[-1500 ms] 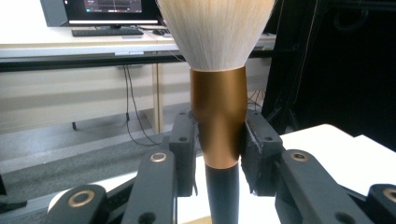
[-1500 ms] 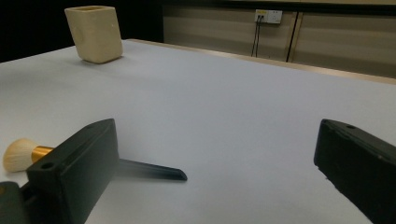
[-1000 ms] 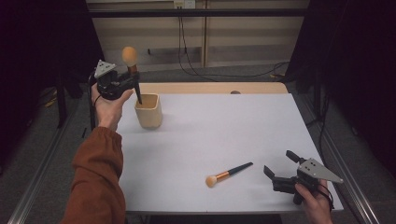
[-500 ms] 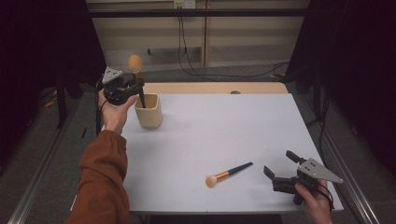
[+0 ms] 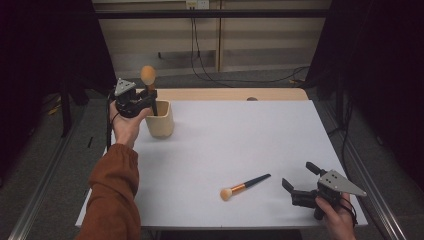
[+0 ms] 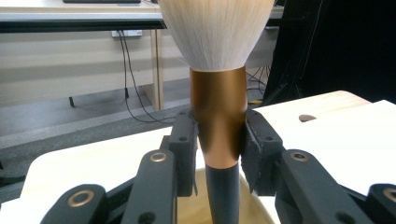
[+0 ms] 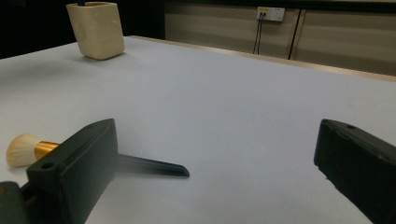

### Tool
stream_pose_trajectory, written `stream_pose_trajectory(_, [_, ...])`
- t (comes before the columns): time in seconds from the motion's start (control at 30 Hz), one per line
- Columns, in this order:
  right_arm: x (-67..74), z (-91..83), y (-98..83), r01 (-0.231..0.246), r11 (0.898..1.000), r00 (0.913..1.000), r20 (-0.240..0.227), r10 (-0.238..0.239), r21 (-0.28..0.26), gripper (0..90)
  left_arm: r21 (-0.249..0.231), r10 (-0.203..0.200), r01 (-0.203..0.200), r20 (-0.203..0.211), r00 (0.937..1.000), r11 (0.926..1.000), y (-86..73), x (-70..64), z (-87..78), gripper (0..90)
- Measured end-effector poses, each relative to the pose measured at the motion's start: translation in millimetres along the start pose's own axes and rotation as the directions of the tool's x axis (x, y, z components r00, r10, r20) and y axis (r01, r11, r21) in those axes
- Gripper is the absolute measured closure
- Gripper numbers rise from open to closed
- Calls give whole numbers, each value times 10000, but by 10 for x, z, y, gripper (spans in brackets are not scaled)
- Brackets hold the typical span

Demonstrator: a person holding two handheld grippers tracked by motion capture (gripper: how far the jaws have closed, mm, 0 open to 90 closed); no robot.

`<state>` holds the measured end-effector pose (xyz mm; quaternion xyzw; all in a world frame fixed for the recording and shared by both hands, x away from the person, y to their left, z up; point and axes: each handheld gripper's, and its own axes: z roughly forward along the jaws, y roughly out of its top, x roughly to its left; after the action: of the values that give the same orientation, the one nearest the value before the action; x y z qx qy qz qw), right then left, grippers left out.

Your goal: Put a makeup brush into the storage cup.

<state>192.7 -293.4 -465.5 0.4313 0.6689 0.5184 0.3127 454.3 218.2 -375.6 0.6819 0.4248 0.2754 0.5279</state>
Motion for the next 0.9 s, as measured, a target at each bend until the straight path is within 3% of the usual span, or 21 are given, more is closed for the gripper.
stream_pose_trajectory(0.47, [1,0,-2,-1,10000,10000,-15,1,12,0,134,-170,169,121,9998,9998,-113,5,24,684])
stream_pose_trajectory(0.9, [-7,0,-3,-26,10000,10000,-8,26,15,0,604,-230,210,327,9992,9980,-205,-2,84,682])
